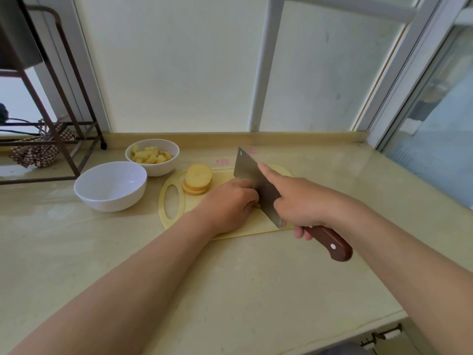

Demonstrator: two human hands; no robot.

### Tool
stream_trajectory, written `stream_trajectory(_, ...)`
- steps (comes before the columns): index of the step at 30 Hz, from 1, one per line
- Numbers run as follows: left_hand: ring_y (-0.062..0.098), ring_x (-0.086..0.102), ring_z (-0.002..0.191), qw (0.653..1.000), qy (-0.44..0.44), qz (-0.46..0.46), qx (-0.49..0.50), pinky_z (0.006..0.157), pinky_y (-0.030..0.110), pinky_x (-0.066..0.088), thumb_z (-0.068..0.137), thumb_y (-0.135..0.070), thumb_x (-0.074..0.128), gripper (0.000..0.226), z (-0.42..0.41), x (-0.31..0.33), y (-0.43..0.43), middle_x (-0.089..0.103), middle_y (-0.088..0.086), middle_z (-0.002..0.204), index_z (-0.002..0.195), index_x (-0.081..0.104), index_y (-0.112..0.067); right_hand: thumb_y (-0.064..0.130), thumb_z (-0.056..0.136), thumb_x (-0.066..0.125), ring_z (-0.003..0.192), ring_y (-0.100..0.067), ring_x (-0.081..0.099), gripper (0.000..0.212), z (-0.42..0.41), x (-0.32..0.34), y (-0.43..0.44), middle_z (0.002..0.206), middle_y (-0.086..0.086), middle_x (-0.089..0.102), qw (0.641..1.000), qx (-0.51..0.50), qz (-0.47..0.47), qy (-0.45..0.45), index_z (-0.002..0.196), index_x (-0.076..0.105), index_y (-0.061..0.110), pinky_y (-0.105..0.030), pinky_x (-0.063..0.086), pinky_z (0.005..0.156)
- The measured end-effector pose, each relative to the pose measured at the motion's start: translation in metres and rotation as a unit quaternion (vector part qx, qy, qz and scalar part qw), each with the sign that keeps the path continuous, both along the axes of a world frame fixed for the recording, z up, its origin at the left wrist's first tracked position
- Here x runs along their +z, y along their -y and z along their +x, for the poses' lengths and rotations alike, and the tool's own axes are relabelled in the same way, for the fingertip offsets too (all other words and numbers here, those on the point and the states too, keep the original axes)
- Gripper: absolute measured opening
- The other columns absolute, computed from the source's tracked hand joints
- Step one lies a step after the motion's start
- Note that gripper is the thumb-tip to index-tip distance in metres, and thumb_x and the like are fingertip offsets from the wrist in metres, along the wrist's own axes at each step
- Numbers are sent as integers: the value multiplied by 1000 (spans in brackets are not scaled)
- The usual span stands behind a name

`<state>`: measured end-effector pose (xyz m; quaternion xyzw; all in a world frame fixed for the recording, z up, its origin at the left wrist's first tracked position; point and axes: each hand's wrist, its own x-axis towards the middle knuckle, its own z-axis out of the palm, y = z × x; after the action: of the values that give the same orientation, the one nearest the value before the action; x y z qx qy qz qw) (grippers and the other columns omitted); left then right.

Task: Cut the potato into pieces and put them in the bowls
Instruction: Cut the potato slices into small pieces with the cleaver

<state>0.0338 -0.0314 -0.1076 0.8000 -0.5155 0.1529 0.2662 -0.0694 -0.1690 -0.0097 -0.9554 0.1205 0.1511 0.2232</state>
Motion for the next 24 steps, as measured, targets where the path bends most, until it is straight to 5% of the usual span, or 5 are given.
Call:
stream_trajectory(12, 20, 54, 76, 998, -34, -27, 43, 68, 34, 49, 80, -6, 64, 4, 5, -5, -3, 61, 3, 85, 83, 66, -9, 5, 95, 34, 51, -19, 70, 90, -15, 13, 15, 120, -9, 62, 998, -22, 26, 58, 159, 6, 61, -30, 56, 49)
stream_trajectory(19, 12, 43, 84, 988, -123, -15, 97, 72, 20, 31, 84, -13, 62, 26, 1, 0, -3, 50, -2, 106, 108, 52, -14, 1, 95, 36, 41, -18, 63, 89, -18, 10, 41, 80, -11, 65, 985, -86, 76, 128, 161, 12, 56, -30, 53, 45)
stream_trajectory(24, 16, 52, 99, 980, -161, 5, 114, 83, 25, 41, 87, -20, 61, 35, 0, 3, -3, 50, -2, 115, 119, 46, -16, -2, 95, 42, 44, -24, 59, 83, -24, -6, 66, 69, -4, 60, 962, -121, 194, 153, 153, 36, 57, -33, 52, 44)
